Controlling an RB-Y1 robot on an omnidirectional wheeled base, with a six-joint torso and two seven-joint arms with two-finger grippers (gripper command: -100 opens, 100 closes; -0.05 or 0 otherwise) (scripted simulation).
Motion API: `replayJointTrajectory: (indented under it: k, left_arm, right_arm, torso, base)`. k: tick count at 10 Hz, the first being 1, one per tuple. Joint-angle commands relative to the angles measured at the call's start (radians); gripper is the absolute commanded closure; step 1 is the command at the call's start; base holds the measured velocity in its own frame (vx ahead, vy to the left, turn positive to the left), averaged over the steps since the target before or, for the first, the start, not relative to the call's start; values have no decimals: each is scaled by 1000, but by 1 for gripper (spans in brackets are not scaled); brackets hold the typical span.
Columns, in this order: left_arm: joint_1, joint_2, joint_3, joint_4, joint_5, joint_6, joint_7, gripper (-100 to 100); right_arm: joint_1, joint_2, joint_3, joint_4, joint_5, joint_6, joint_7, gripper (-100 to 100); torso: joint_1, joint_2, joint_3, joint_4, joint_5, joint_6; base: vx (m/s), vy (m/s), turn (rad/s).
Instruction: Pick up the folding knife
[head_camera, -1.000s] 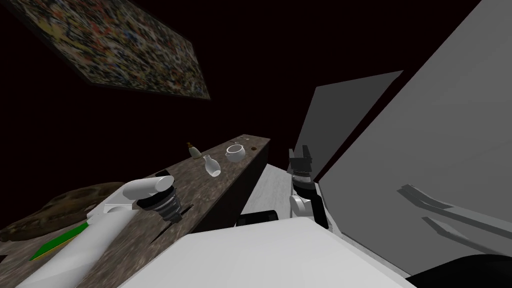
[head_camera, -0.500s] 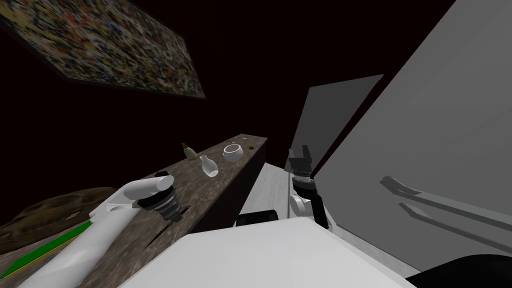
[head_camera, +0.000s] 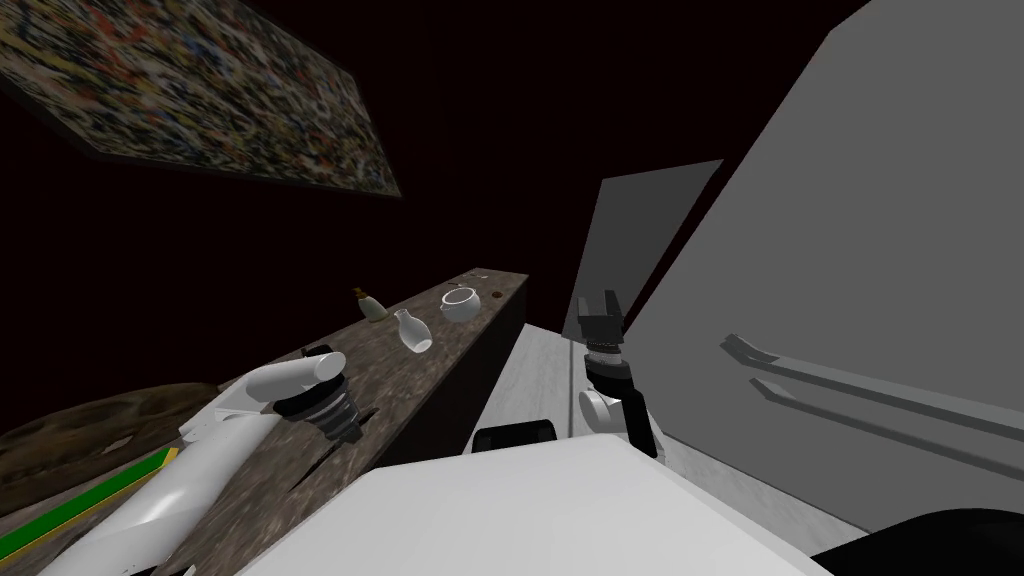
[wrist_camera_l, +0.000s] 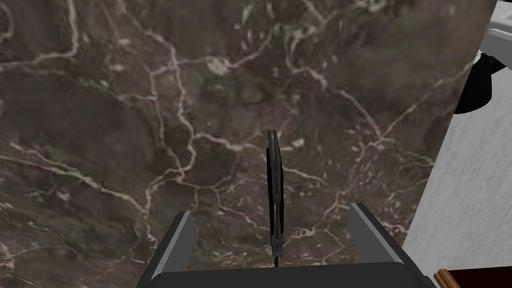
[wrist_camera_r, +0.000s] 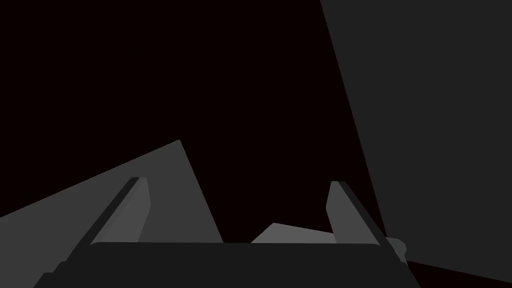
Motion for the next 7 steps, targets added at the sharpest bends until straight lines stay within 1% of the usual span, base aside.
replayJointTrajectory:
  k: [1, 2, 3, 7]
  left_arm:
    - [-13, -1, -1, 42, -10, -19, -8, -100]
    - [-10, 0, -1, 29, -7, -12, -6, -100]
    - [-11, -1, -2, 32, -8, -14, -7, 100]
    - [-11, 0, -1, 32, -8, -14, -6, 100]
  right_arm:
    - [0, 0, 0, 0, 0, 0, 0, 0]
    - [0, 0, 0, 0, 0, 0, 0, 0]
    - [0, 0, 0, 0, 0, 0, 0, 0]
    - [0, 0, 0, 0, 0, 0, 0, 0]
  torso:
    - [0, 0, 0, 0, 0, 0]
    - [0, 0, 0, 0, 0, 0]
    - [0, -2, -1, 0, 0, -1]
    - [2, -5, -3, -1, 1, 0]
  base:
    - [-58, -15, -117]
    - [-24, -5, -20]
    - [0, 0, 0]
    - [0, 0, 0]
